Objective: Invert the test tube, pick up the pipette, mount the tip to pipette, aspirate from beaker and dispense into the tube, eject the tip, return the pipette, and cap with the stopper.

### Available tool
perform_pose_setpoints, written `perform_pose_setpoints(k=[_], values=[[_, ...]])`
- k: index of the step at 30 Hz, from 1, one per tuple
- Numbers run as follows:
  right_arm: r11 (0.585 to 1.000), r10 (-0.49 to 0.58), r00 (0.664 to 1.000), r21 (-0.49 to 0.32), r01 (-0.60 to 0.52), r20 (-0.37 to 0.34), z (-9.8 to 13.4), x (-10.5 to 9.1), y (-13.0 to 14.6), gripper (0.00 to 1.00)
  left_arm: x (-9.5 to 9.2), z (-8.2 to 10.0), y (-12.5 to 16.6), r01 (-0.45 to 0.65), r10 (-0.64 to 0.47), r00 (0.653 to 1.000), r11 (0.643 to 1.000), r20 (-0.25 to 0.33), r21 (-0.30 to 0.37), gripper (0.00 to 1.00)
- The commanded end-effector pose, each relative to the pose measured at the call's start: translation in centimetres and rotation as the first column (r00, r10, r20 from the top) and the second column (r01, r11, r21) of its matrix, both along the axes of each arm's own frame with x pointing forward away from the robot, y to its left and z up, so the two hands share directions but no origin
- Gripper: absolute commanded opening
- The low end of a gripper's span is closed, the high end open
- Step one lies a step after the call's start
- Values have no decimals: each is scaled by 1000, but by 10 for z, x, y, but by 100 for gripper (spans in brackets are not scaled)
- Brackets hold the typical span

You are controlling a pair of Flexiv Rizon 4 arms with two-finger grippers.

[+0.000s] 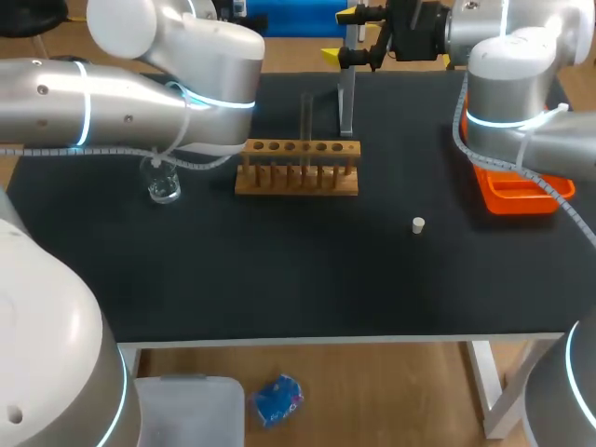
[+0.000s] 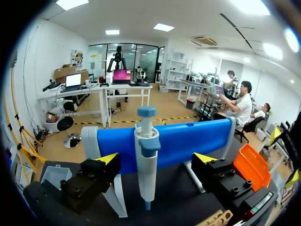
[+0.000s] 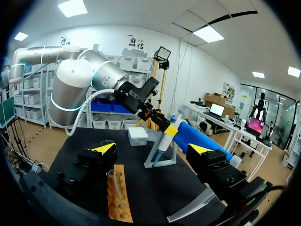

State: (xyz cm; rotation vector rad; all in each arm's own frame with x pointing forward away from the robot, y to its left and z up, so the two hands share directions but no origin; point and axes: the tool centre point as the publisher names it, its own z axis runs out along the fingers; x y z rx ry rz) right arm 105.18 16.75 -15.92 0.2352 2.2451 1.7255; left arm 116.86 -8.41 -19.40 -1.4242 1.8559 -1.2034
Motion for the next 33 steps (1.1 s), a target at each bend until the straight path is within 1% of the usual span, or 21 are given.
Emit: perform_pose_setpoints(k=[1, 2, 4, 6, 8, 9, 11, 12, 14, 15, 16, 17, 20, 21, 22, 23, 26, 29, 30, 32, 33], values=[[1000, 2, 1000, 0, -2, 0, 0, 0, 0, 100, -12, 10, 3, 19, -19, 1000, 1000, 11, 5, 100], [1000, 2, 1000, 0, -2, 0, 0, 0, 0, 100, -16, 13, 4, 33, -33, 999, 999, 17, 15, 100], [1000, 2, 1000, 0, -2, 0, 0, 0, 0, 100, -23, 17, 5, 84, -84, 996, 996, 6, 25, 100], [1000, 2, 1000, 0, -2, 0, 0, 0, 0, 100, -32, 22, 7, 159, -160, 987, 986, 14, 52, 100], [1000, 2, 1000, 0, -2, 0, 0, 0, 0, 100, -43, 28, 10, 219, -221, 974, 975, 51, 43, 100], [1000, 2, 1000, 0, -2, 0, 0, 0, 0, 100, -49, 31, 12, 254, -257, 964, 966, 71, 54, 100], [1000, 2, 1000, 0, -2, 0, 0, 0, 0, 100, -65, 37, 16, 306, -312, 946, 949, 92, 69, 100], [1000, 2, 1000, 0, -2, 0, 0, 0, 0, 100, -72, 40, 18, 347, -354, 929, 934, 108, 81, 100], [1000, 2, 1000, 0, -2, 0, 0, 0, 0, 100, -89, 43, 24, 402, -413, 902, 910, 123, 105, 100], [1000, 2, 1000, 0, -2, 0, 0, 0, 0, 100, -98, 45, 26, 446, -458, 877, 889, 145, 108, 100], [1000, 2, 1000, 0, -2, 0, 0, 0, 0, 100, -107, 47, 26, 491, -505, 849, 863, 156, 121, 100], [1000, 2, 1000, 0, -2, 0, 0, 0, 0, 100, -117, 48, 28, 513, -527, 833, 850, 170, 119, 100], [1000, 2, 1000, 0, -2, 0, 0, 0, 0, 100, -143, 48, 27, 598, -615, 767, 788, 183, 147, 100], [1000, 2, 1000, 0, -2, 0, 0, 0, 0, 100, -151, 47, 26, 615, -634, 752, 773, 179, 154, 100], [1000, 2, 1000, 0, -2, 0, 0, 0, 0, 100, -159, 45, 25, 638, -659, 730, 752, 180, 167, 100], [1000, 2, 1000, 0, -2, 0, 0, 0, 0, 100, -166, 44, 24, 653, -674, 717, 739, 180, 167, 100], [1000, 2, 1000, 0, -2, 0, 0, 0, 0, 100, -182, 36, 20, 674, -696, 693, 718, 186, 173, 100], [1000, 2, 1000, 0, -2, 0, 0, 0, 0, 100, -195, 24, 14, 676, -693, 691, 720, 206, 156, 100], [1000, 2, 1000, 0, -2, 0, 0, 0, 0, 100, -197, 19, 11, 667, -681, 702, 731, 208, 145, 100], [1000, 2, 1000, 0, -2, 0, 0, 0, 0, 100, -201, 7, 4, 667, -674, 706, 736, 217, 115, 100], [1000, 2, 1000, 0, -2, 0, 0, 0, 0, 100, -203, 1, 0, 657, -665, 719, 745, 203, 111, 100]])
